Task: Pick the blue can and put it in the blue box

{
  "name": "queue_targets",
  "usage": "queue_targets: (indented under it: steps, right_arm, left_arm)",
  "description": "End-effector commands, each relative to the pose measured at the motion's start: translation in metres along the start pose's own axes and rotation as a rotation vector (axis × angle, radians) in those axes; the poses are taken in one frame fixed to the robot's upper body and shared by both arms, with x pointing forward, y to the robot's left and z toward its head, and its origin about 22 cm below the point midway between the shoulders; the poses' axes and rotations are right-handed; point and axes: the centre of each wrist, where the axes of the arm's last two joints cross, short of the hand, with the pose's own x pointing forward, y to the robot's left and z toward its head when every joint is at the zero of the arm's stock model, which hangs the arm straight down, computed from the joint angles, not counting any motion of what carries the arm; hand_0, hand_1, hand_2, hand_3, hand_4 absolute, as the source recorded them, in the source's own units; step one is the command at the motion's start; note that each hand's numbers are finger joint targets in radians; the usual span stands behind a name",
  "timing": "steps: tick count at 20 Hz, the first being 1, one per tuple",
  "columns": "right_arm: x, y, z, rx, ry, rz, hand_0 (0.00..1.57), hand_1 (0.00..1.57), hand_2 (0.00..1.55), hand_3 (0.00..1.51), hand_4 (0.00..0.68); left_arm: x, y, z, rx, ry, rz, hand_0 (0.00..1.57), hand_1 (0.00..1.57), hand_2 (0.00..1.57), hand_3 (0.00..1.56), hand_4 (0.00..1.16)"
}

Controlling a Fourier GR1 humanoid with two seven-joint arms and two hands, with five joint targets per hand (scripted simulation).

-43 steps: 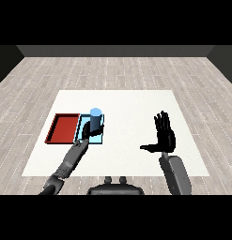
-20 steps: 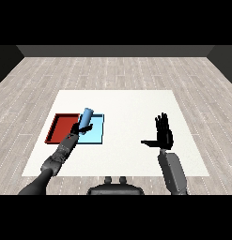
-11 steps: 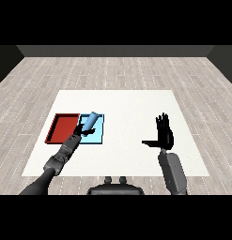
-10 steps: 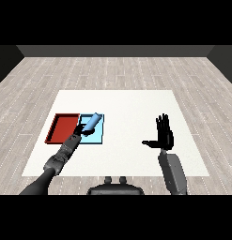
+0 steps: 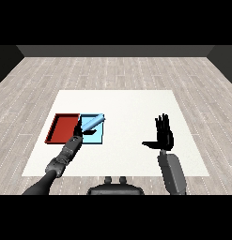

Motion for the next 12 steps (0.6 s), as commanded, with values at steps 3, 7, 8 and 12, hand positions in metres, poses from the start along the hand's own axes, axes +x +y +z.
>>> queue_targets:
  steps: [3,7,8,12]
  right_arm:
    - [0.012,-0.008,-0.005,0.003,-0.015,0.016,0.0,0.0,0.0,0.0,0.0]
    - [0.01,-0.009,-0.001,-0.005,0.008,-0.006,0.0,0.0,0.0,0.0,0.0]
    - [0.004,-0.009,-0.006,0.003,0.022,0.025,0.0,0.0,0.0,0.0,0.0]
    - [0.005,-0.008,0.008,0.02,0.034,0.036,0.0,0.0,0.0,0.0,0.0]
  left_arm:
    - [0.032,0.018,-0.01,0.165,-0.348,0.211,0.0,0.0,0.0,0.0,0.0]
    - [0.051,0.007,0.003,0.05,-0.622,0.341,0.0,0.0,0.0,0.0,0.0]
    - [0.025,0.009,0.01,0.022,-0.657,0.36,0.0,0.0,0.0,0.0,0.0]
    - [0.028,0.015,0.027,-0.066,-0.775,0.472,0.0,0.0,0.0,0.0,0.0]
